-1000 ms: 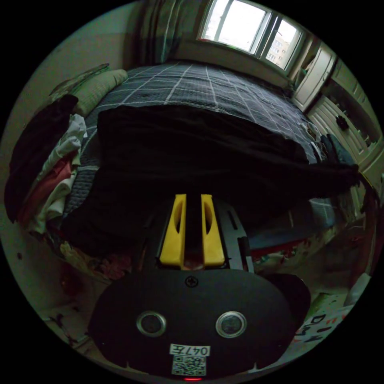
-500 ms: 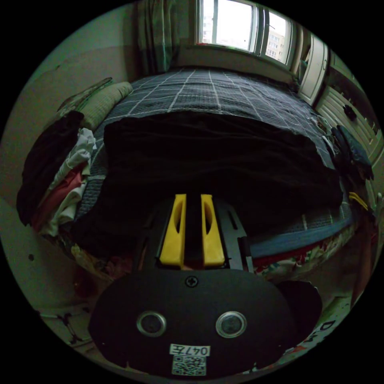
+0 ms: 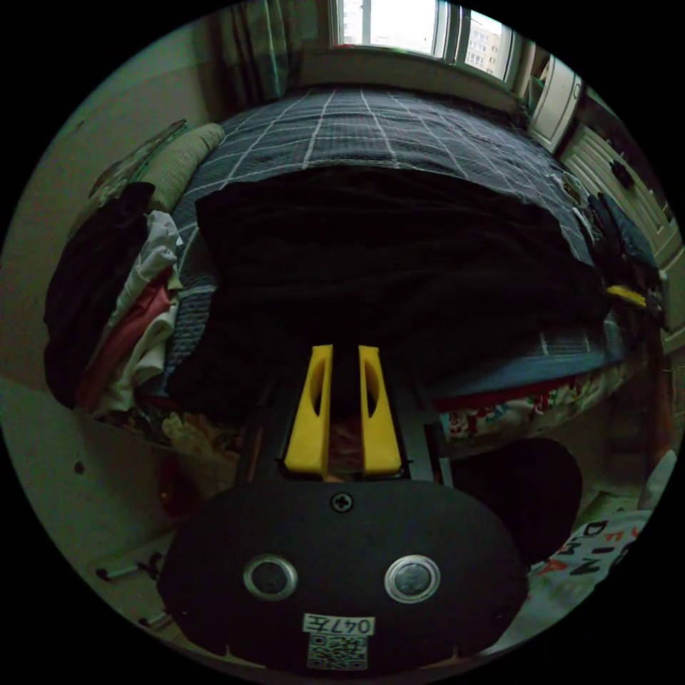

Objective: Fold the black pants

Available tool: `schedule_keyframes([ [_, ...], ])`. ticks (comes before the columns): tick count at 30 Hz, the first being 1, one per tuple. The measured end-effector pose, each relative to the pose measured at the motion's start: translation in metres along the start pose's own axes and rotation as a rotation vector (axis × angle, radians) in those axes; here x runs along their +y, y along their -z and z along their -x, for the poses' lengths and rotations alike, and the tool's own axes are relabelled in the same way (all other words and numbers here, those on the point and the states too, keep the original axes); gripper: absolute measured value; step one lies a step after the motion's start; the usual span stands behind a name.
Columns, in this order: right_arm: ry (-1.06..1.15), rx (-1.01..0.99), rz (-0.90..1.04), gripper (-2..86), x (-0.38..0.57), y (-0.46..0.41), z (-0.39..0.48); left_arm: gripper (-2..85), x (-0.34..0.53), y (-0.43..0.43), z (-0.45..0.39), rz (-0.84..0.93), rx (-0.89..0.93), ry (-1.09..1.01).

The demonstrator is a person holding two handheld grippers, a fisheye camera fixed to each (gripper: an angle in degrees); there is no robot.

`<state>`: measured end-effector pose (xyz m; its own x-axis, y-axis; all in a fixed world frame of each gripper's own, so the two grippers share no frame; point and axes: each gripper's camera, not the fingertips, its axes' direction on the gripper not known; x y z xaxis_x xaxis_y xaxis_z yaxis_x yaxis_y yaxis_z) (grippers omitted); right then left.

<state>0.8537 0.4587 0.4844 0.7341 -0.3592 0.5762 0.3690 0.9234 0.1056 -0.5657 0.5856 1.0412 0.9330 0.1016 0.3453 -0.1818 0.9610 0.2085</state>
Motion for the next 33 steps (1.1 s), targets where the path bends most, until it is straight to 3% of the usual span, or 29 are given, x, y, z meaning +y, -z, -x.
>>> schedule_keyframes([
  [4, -0.036, 0.085, -0.298, -0.1, -0.005, 0.096, -0.018, 6.5, -0.013, -0.007, 0.008, 0.034, 0.000, -0.037],
  [7, -0.064, 0.067, -0.376, 0.0, 0.007, 0.135, -0.030, 6.6, -0.025, -0.016, 0.016, 0.079, 0.061, -0.059],
  [13, 0.003, -0.141, -0.270, 0.0, 0.069, 0.115, -0.017, 6.5, -0.036, -0.022, 0.032, 0.142, 0.226, -0.144],
  [20, -0.215, -0.357, -0.067, 1.1, 0.133, 0.019, -0.011, 5.7, -0.049, -0.027, 0.045, 0.169, 0.324, -0.170],
  [24, -0.280, -0.330, -0.092, 4.4, 0.132, 0.015, -0.016, 5.7, -0.057, -0.026, 0.041, 0.177, 0.290, -0.197],
  [28, -0.241, -0.146, -0.167, 4.6, 0.090, 0.024, -0.015, 5.7, -0.062, -0.016, 0.038, 0.142, 0.249, -0.200],
  [33, -0.081, -0.052, -0.020, 4.7, 0.028, -0.017, 0.001, 5.7, -0.066, 0.001, 0.033, 0.042, 0.258, -0.193],
])
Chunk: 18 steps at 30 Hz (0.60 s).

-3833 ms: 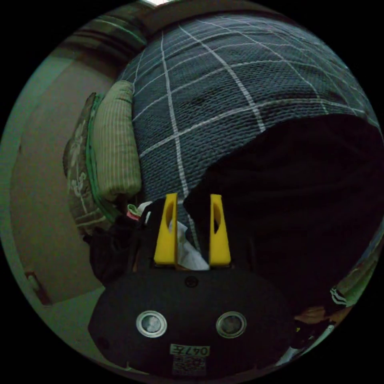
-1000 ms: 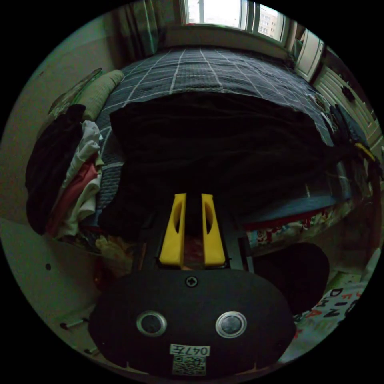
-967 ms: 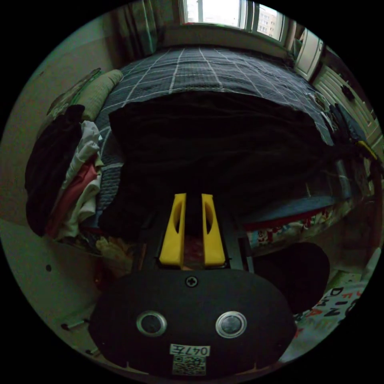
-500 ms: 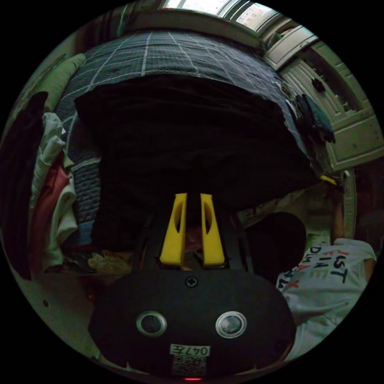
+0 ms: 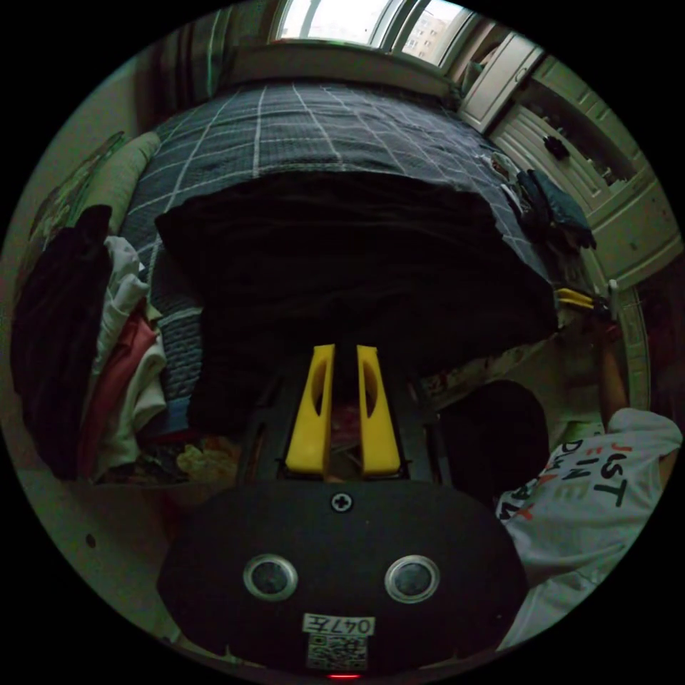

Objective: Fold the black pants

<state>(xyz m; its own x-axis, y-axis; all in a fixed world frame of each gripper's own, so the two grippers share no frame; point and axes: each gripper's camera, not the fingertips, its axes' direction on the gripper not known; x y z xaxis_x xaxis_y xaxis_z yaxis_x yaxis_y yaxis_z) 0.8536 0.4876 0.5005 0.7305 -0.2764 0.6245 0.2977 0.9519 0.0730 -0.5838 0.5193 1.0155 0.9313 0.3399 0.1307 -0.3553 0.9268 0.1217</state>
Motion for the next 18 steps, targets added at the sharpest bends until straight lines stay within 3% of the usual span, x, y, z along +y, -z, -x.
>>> schedule_keyframes([
  [4, 0.030, 0.118, 0.102, 1.8, -0.025, -0.046, 0.004, 5.6, -0.009, -0.001, -0.006, -0.028, -0.005, -0.015],
  [12, -0.005, 0.216, 0.048, -0.1, -0.089, -0.051, -0.019, 5.4, -0.051, -0.020, -0.018, -0.044, -0.024, -0.023],
  [18, -0.060, 0.087, 0.226, 5.0, -0.127, -0.095, -0.037, 5.1, -0.102, -0.027, -0.035, -0.113, 0.016, -0.026],
])
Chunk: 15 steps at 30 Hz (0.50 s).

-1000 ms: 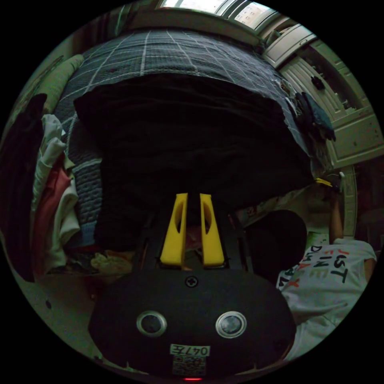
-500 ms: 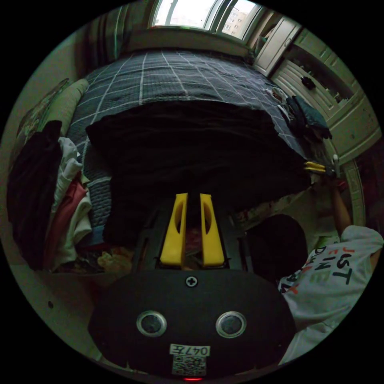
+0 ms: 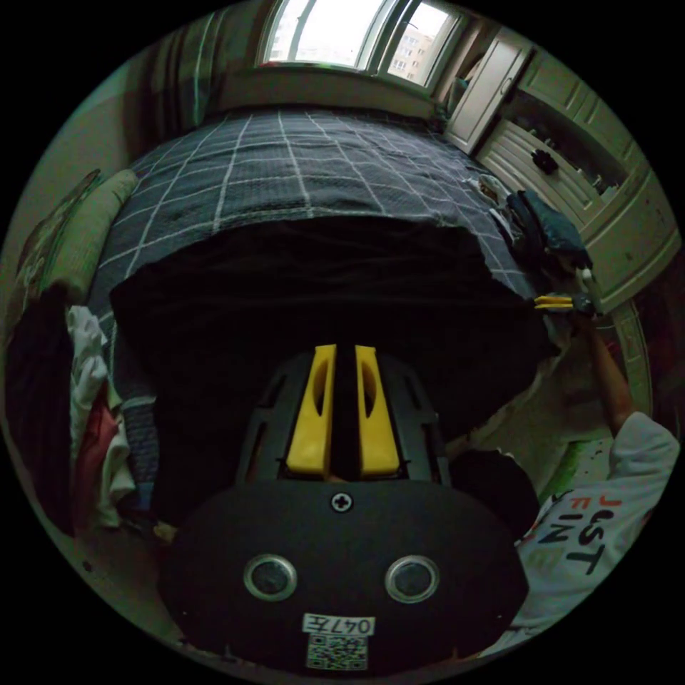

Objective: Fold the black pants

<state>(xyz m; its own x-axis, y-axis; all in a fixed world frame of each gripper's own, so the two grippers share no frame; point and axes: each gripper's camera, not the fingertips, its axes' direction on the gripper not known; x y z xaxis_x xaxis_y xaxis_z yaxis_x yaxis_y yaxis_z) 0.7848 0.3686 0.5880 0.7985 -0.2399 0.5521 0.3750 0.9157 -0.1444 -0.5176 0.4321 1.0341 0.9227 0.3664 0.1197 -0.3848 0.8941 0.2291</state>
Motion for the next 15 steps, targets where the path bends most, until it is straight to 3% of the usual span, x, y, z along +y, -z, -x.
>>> schedule_keyframes([
  [3, -0.090, -0.006, -0.241, 5.6, -0.013, 0.031, 0.000, 5.2, -0.029, -0.008, -0.014, -0.014, 0.017, -0.041],
  [6, 0.017, 0.000, -0.443, 4.5, -0.052, 0.057, 0.033, 5.3, -0.053, -0.025, -0.024, -0.020, -0.017, -0.032],
  [12, 0.321, 0.017, -0.380, 5.7, -0.190, 0.025, 0.125, 5.5, -0.070, -0.067, -0.035, 0.027, -0.180, -0.013],
  [15, 0.383, 0.081, -0.220, 5.8, -0.249, -0.019, 0.145, 5.5, -0.079, -0.082, -0.037, 0.067, -0.187, -0.032],
])
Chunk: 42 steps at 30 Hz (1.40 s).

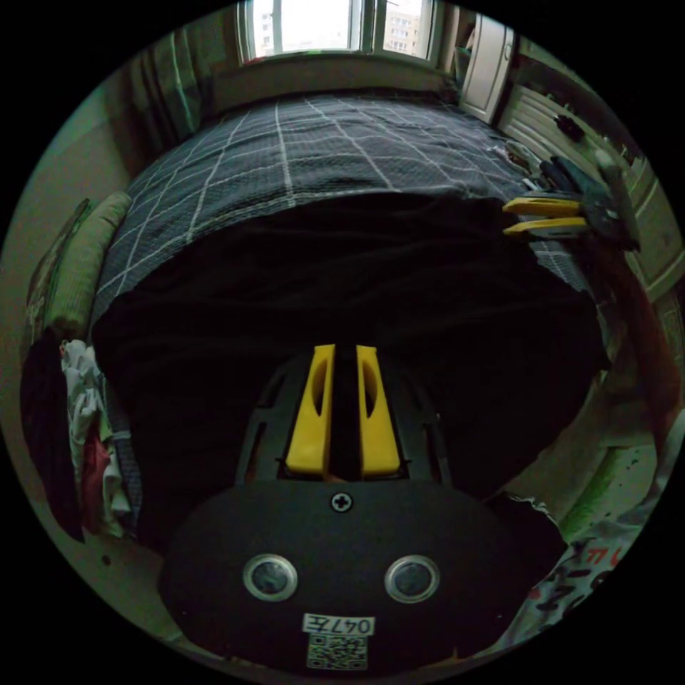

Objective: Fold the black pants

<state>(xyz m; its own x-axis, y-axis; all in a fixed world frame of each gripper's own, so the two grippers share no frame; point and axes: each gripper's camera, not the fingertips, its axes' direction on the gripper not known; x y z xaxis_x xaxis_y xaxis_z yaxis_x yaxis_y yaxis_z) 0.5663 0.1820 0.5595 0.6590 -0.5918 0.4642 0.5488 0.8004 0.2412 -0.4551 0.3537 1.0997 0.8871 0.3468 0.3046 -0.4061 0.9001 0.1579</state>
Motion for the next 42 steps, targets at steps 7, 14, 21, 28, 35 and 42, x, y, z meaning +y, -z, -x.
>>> schedule_keyframes([
  [7, -0.046, 0.080, 0.013, 0.6, -0.024, -0.019, -0.045, 5.6, -0.032, -0.019, 0.001, 0.038, 0.013, -0.028],
  [14, -0.293, 0.153, 0.081, 2.9, -0.028, -0.026, -0.121, 5.6, -0.065, -0.034, -0.003, 0.048, -0.018, -0.052],
  [21, -0.464, 0.046, -0.144, 6.9, 0.003, -0.026, -0.135, 5.1, -0.082, -0.001, 0.034, -0.189, 0.017, 0.065],
  [28, -0.370, 0.074, 0.062, 10.4, -0.008, -0.073, -0.119, 6.7, -0.174, -0.023, 0.114, -0.130, -0.146, 0.058],
  [35, -0.348, 0.162, -0.013, 0.6, -0.025, -0.061, -0.137, 5.7, -0.246, -0.113, 0.158, 0.199, -0.555, 0.123],
  [42, -0.552, 0.108, 0.129, 1.0, 0.000, 0.012, -0.215, 2.9, -0.278, -0.136, 0.155, 0.194, -0.532, 0.081],
])
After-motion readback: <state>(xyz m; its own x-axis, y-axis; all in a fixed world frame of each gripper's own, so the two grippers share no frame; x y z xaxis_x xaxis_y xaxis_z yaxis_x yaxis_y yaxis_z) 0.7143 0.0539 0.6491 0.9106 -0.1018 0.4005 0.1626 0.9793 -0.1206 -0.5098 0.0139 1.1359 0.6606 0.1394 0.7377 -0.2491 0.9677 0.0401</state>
